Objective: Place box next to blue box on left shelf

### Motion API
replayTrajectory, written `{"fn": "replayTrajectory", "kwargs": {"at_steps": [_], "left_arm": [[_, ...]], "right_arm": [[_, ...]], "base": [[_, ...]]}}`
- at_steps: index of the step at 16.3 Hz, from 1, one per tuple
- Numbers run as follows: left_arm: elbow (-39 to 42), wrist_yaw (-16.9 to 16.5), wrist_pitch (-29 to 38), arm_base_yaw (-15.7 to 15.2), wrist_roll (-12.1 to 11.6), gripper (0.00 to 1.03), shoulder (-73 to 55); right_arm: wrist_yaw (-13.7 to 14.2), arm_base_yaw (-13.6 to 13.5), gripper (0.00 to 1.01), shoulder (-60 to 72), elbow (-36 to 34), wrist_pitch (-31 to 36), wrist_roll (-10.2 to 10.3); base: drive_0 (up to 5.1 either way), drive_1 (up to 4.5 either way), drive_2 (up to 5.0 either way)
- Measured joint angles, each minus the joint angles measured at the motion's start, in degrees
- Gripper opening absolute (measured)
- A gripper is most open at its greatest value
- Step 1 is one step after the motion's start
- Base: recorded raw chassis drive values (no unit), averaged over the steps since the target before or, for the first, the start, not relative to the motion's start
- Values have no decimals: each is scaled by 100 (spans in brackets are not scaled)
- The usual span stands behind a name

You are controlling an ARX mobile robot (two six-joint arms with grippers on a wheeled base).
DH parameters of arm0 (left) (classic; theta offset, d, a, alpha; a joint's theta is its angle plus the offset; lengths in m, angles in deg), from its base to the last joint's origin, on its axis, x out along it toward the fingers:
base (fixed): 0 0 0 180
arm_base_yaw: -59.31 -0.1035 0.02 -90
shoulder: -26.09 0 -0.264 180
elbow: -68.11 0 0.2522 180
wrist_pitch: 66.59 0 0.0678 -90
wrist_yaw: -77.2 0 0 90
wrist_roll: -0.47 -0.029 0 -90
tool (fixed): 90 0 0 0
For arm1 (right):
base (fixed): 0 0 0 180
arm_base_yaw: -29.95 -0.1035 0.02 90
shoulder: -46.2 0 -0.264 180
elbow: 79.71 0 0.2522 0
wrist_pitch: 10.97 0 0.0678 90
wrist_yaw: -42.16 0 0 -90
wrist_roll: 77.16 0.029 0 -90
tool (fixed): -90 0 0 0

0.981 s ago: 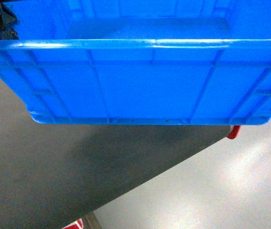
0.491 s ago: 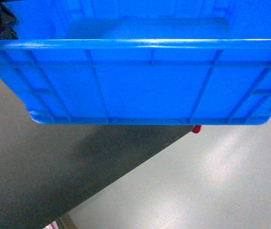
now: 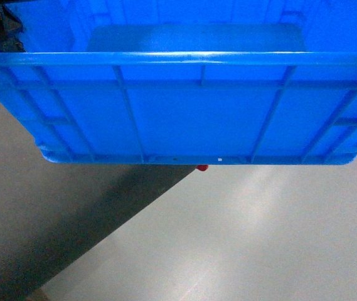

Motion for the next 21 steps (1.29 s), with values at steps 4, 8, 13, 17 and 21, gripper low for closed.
{"fn": "replayTrajectory", "kwargs": {"at_steps": [4, 8, 13, 17, 21], "left_arm": [[0, -4, -2, 0, 2, 8, 0], [0, -2, 0, 0, 0, 8, 0], [0, -4, 9, 0, 0, 8, 0], [0, -2, -9, 0, 2, 8, 0], [0, -2, 0, 0, 0, 8, 0]], "right_arm": [[0, -4, 8, 0, 0, 2, 0], [0, -2, 8, 0, 0, 2, 0], [0, -2, 8, 0, 0, 7, 0], [-2, -4, 8, 0, 0, 0, 0], [0, -4, 8, 0, 0, 2, 0]], "base": [[-159, -159, -159], [-146, -146, -146], [-159, -159, -159], [-147, -147, -147], [-156, -156, -156]]}}
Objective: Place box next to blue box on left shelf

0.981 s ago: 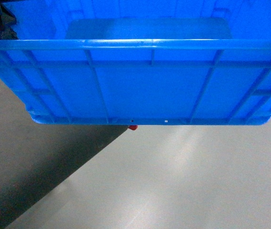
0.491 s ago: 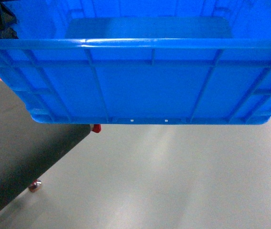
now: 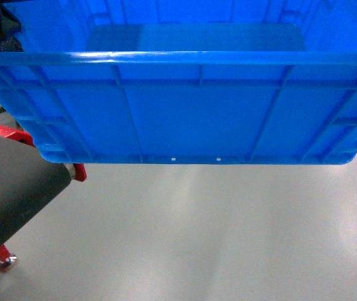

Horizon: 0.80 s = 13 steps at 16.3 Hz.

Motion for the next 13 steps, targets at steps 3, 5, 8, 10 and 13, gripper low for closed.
{"fn": "replayTrajectory", "kwargs": {"at_steps": [3, 5, 8, 10, 13], "left_arm": [[0, 0, 0, 0, 0, 8, 0], [0, 0, 0, 0, 0, 8, 0], [0, 0, 0, 0, 0, 8, 0], [0, -2, 4, 0, 0, 8, 0], [0, 2, -2, 0, 0, 8, 0]], "right_arm": [[0, 2, 8, 0, 0, -2, 0], [-2, 0, 8, 0, 0, 2, 0], [-2, 0, 8, 0, 0, 0, 0], [0, 2, 8, 0, 0, 4, 0], [-2, 2, 8, 0, 0, -7, 0]], "base": [[-142, -142, -142], [-166, -166, -166], [-169, -169, -169], [-158, -158, -158], [-148, -148, -148]]}}
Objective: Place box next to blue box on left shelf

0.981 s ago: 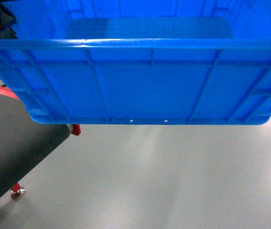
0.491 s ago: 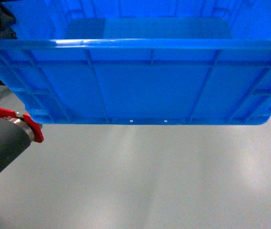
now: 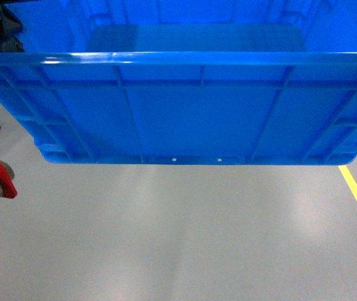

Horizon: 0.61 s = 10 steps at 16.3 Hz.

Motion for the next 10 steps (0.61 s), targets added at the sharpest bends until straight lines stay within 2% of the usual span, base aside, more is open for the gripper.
{"fn": "replayTrajectory", "kwargs": {"at_steps": [7, 8, 10], "left_arm": [[0, -2, 2, 0, 0, 8, 0], [0, -4, -2, 0, 0, 8, 0], [4, 4, 20, 13, -2, 8, 2]], "right_arm": [[0, -2, 7, 0, 0, 7, 0], [0, 0, 7, 0, -2, 2, 2], [7, 7, 7, -15, -28, 2, 2]], "base": [[-151, -151, -151], [-156, 59, -371], [-18, 390, -425]]}}
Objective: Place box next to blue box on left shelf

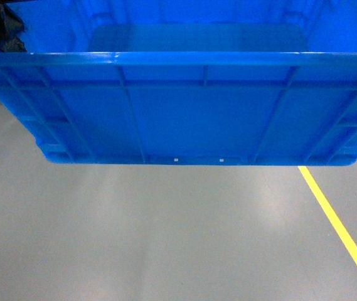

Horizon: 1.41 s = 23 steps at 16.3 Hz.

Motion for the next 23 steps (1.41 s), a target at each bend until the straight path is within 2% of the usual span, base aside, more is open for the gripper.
{"fn": "replayTrajectory", "kwargs": {"at_steps": [23], "left_arm": [[17, 0, 0, 2, -4, 8, 0]], "right_arm": [[-11, -2, 7, 15, -4, 11, 9]], "base": [[-3, 408, -414]]}}
